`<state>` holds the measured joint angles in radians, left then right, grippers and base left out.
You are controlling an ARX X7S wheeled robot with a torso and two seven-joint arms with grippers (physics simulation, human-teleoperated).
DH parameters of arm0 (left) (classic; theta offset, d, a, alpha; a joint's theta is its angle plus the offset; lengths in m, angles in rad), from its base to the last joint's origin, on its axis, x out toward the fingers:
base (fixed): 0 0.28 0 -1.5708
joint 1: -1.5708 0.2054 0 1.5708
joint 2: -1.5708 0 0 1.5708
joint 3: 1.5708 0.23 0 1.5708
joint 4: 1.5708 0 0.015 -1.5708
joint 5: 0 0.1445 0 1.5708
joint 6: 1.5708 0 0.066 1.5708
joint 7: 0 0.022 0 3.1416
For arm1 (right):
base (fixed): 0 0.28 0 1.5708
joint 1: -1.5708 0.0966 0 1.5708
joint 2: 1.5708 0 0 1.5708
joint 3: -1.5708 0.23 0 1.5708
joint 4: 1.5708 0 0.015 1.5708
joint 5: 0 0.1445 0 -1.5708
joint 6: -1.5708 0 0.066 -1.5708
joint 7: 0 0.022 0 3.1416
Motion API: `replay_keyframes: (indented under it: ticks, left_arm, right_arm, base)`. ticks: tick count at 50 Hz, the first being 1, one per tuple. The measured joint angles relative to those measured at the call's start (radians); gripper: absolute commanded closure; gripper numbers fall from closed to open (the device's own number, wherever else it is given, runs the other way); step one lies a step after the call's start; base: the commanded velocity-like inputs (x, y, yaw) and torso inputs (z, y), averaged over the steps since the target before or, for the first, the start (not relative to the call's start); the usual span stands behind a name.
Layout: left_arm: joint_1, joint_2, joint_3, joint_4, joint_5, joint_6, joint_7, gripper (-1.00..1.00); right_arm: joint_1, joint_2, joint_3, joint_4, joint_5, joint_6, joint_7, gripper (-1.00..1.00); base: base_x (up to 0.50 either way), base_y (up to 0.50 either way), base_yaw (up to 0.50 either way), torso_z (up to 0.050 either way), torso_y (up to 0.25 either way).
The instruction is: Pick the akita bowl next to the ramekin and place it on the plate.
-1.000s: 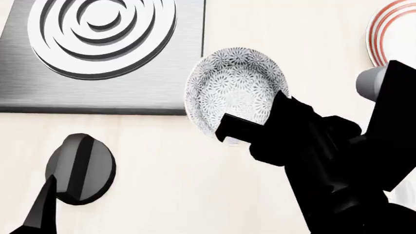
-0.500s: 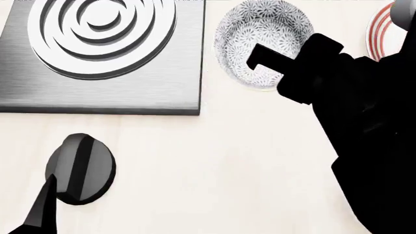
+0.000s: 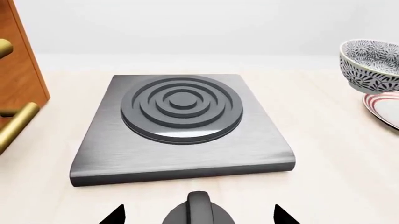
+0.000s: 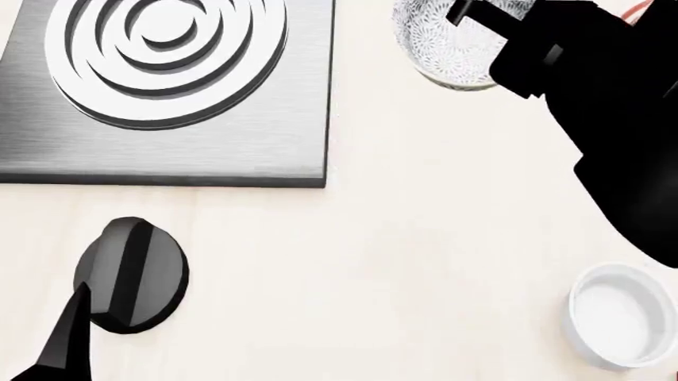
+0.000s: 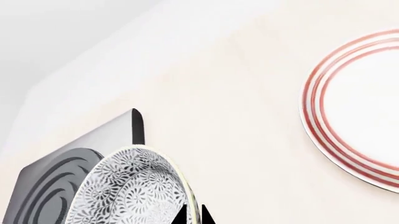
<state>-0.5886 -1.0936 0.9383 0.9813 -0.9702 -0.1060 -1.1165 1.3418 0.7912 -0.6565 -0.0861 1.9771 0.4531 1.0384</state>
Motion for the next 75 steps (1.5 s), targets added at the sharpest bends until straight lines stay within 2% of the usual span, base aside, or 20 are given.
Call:
replay_keyframes:
  ticks: [18, 47, 75]
  left_arm:
    - [0.000, -0.001, 0.005, -0.003, 0.003, 0.004, -0.001, -1.00]
    - [0.001, -0.008, 0.011, -0.003, 0.008, 0.009, -0.006, -1.00]
    - [0.005, -0.020, 0.015, -0.003, 0.011, 0.022, -0.007, -1.00]
  right_arm:
    - [0.077, -0.017, -0.016, 0.158, 0.001, 0.042, -0.025, 1.00]
    - [0.119, 0.014, -0.001, 0.279, -0.017, 0.043, -0.062, 1.00]
    - [0.159, 0.023, 0.001, 0.532, -0.051, 0.044, -0.184, 1.00]
  base:
    - [0.00, 0.00, 0.00, 0.000, 0.001]
    - [0.00, 0.00, 0.00, 0.000, 0.001]
    - [0.00, 0.00, 0.00, 0.000, 0.000]
